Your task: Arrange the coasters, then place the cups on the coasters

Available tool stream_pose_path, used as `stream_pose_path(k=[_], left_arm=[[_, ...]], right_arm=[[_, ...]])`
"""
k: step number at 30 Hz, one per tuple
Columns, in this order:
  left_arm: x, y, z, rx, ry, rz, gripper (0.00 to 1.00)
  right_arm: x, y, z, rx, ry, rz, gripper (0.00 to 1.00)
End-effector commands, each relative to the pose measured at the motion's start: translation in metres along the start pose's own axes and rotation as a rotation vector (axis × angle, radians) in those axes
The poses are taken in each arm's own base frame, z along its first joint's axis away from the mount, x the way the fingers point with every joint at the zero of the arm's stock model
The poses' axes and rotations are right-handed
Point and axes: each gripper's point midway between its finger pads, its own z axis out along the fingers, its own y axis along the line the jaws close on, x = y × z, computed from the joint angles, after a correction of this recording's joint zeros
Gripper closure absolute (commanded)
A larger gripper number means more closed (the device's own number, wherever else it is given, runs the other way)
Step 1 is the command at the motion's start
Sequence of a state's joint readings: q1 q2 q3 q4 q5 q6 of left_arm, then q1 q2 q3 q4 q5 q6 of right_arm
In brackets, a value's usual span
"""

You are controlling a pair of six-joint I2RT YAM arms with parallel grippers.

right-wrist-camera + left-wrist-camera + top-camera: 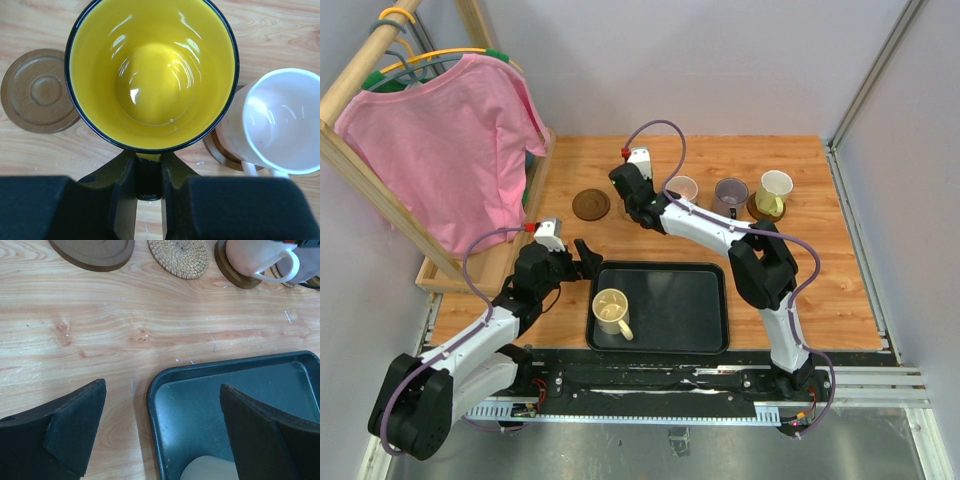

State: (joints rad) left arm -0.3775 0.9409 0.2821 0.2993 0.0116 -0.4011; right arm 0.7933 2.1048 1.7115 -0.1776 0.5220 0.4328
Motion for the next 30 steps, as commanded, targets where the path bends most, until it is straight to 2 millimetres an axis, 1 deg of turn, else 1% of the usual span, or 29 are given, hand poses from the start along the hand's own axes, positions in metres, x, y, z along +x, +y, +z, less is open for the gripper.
stream_pose_path(k=[1,6,9,17,30], left_arm=[[-0.006,-0.004,0.002,0.01,-0.02,0.013,0.0],[-0.005,-0.004,0.002,0.006,-0.017,0.007,0.0],[-0.004,-0.003,0.003,0.003,-0.013,0.007,0.0],[0.001,-0.001,0.004,-0.001,0.0,0.006,0.0],[-0.001,-0.003,0.005,0.005,-0.004,0.005,0.0]], right_arm=[[-0.035,-0.004,0.006,-0.002,-0.069,0.093,0.99],[-0.02,-0.002,0.012,-0.013,-0.029,0.065,0.99],[-0.015,-0.001,0.016,-0.014,-0.019,0.054,0.99],[-0.013,0.004,0.022,-0.026,-0.015,0.037,0.99],[0.003,0.008,0.029,-0.031,0.029,0.036,0.99]])
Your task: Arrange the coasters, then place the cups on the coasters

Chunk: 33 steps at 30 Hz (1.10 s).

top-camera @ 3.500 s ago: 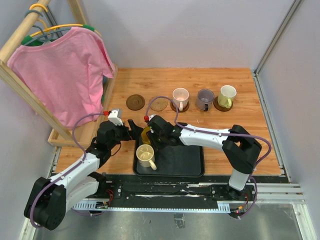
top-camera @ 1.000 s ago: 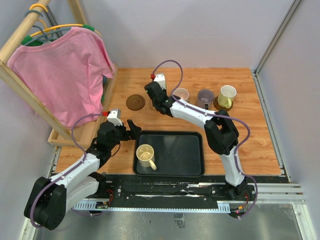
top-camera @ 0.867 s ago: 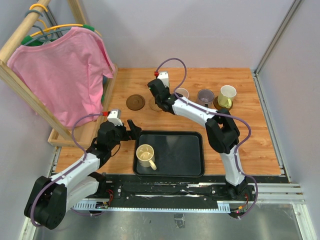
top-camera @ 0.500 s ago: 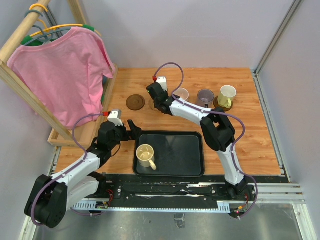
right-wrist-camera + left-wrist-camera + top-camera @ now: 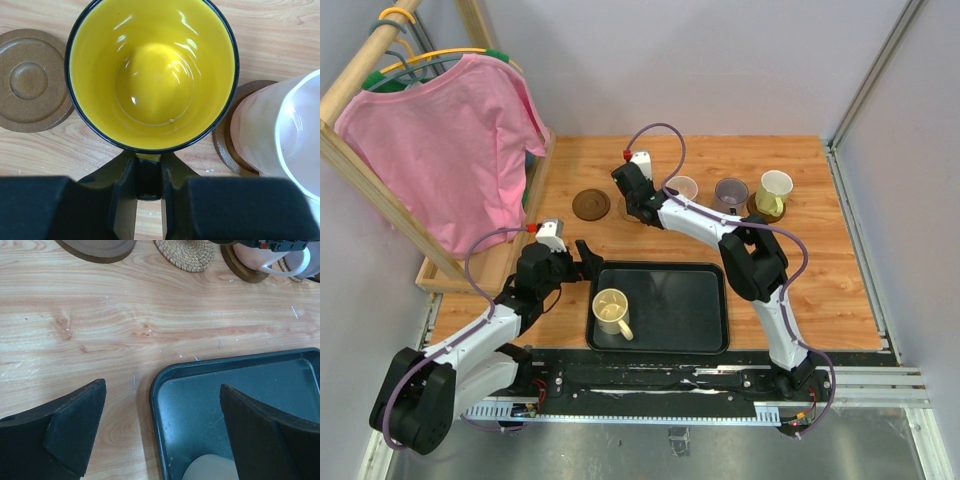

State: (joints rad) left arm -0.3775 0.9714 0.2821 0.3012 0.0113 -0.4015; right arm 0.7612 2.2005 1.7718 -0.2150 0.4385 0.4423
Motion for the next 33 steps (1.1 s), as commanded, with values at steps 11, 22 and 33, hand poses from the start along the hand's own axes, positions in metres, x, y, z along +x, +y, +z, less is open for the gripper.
stream_pose_path(k=[11,22,33], left_arm=[[-0.007,-0.006,0.003,0.017,-0.025,0.008,0.0],[-0.006,-0.005,0.003,0.014,-0.021,0.008,0.0],[-0.006,-0.005,0.003,0.015,-0.02,0.008,0.0]], right_arm=[[-0.014,0.011,-0.001,-0.039,-0.031,0.044,0.99],[-0.008,0.009,-0.002,-0.033,-0.019,0.053,0.99],[-0.002,0.006,-0.002,-0.024,-0.01,0.059,0.99]])
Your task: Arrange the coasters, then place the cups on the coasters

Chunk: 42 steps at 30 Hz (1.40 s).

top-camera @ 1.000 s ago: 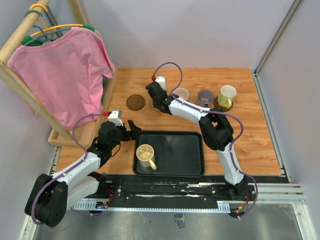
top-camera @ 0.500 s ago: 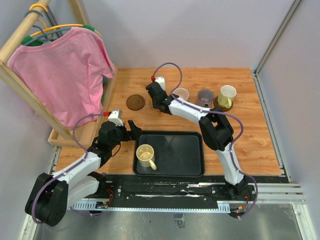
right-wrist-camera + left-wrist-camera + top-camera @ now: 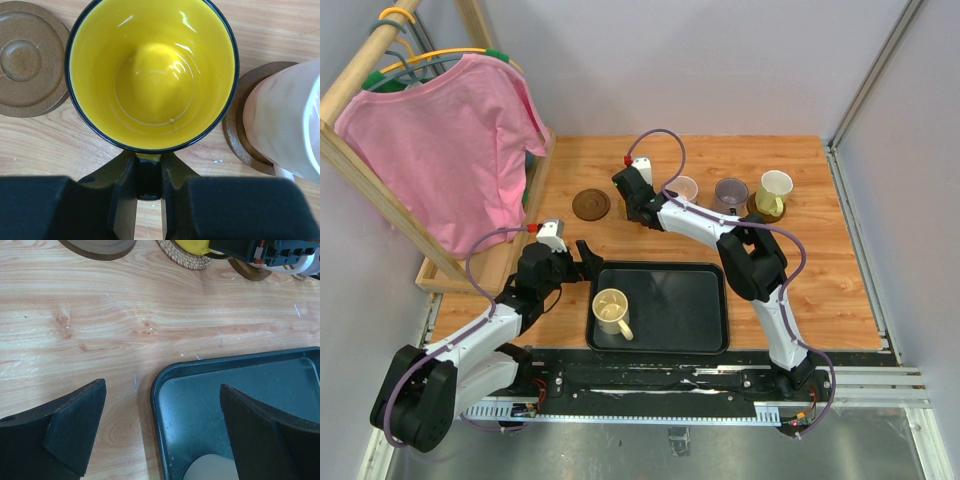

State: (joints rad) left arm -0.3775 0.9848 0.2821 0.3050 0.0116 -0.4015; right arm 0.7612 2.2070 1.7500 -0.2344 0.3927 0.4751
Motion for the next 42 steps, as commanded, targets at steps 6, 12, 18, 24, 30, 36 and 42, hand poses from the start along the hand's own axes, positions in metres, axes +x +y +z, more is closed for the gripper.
stream_pose_path(k=[6,12,18,24,30,36,42], left_arm=[[-0.008,-0.006,0.002,0.019,-0.028,0.006,0.0],[-0.007,-0.006,0.002,0.019,-0.026,0.004,0.0],[-0.006,-0.006,0.002,0.018,-0.025,0.001,0.0],[-0.006,-0.007,0.001,0.021,-0.025,-0.002,0.0],[-0.005,-0.006,0.001,0.02,-0.021,-0.005,0.0],[-0.006,-0.006,0.001,0.021,-0.025,-0.008,0.0],[-0.006,-0.006,0.0,0.022,-0.028,-0.011,0.0]], right_arm=[[-0.019,0.004,-0.004,-0.009,-0.059,0.047,0.99],[-0.014,0.004,-0.003,-0.012,-0.049,0.049,0.99],[-0.01,0.006,-0.002,-0.024,-0.036,0.048,0.98],[-0.007,0.008,-0.004,-0.039,-0.031,0.049,0.65],[-0.003,0.009,-0.007,-0.049,-0.019,0.048,0.49],[0.001,0.012,-0.017,-0.066,-0.012,0.047,0.48],[0.005,0.019,-0.029,-0.093,-0.018,0.05,0.48]])
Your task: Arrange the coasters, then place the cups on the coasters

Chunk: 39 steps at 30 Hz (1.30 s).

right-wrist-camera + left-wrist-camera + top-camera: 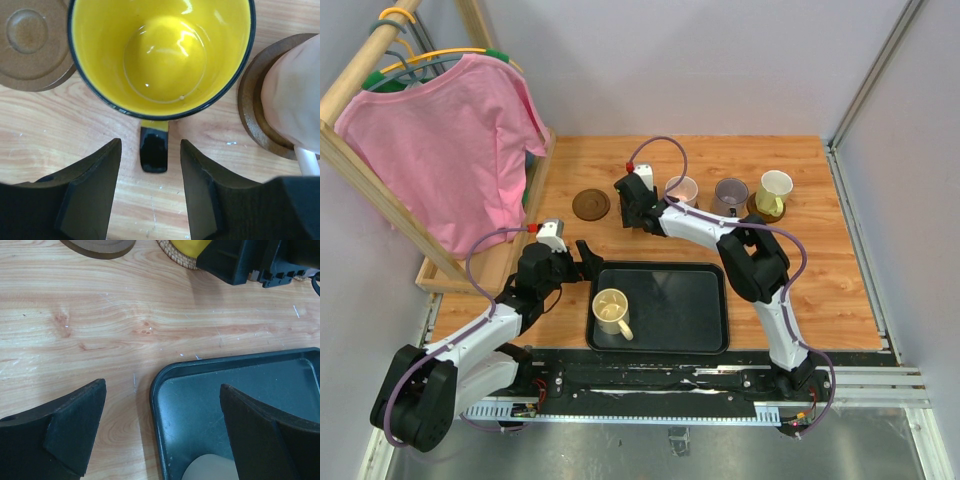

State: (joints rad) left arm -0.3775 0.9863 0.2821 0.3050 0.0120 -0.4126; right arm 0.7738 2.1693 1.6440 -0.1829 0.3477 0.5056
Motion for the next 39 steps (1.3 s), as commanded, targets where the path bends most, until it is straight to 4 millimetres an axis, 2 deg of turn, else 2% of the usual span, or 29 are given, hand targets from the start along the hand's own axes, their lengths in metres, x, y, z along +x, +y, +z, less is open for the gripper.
stream_pose_path(k=[1,10,24,33,37,39], left_arm=[[-0.006,-0.006,-0.001,0.022,-0.03,-0.002,0.0],[-0.007,-0.007,-0.003,0.026,-0.035,-0.008,0.0],[-0.013,-0.012,-0.013,0.044,-0.052,-0.01,0.0],[-0.018,-0.024,-0.025,0.1,-0.053,-0.008,0.0],[-0.022,-0.032,-0.036,0.133,-0.051,-0.013,0.0],[-0.025,-0.037,-0.043,0.153,-0.058,-0.028,0.0]], right_arm=[[-0.017,0.016,-0.025,-0.054,-0.051,0.031,0.48],[-0.016,0.025,-0.026,-0.085,-0.044,0.026,0.48],[-0.01,0.026,-0.029,-0.081,-0.034,0.016,0.47],[-0.003,0.008,-0.037,-0.025,-0.03,0.008,0.26],[0.001,0.003,-0.05,-0.035,-0.024,0.018,0.23],[-0.002,0.001,-0.064,-0.057,-0.032,0.029,0.22]])
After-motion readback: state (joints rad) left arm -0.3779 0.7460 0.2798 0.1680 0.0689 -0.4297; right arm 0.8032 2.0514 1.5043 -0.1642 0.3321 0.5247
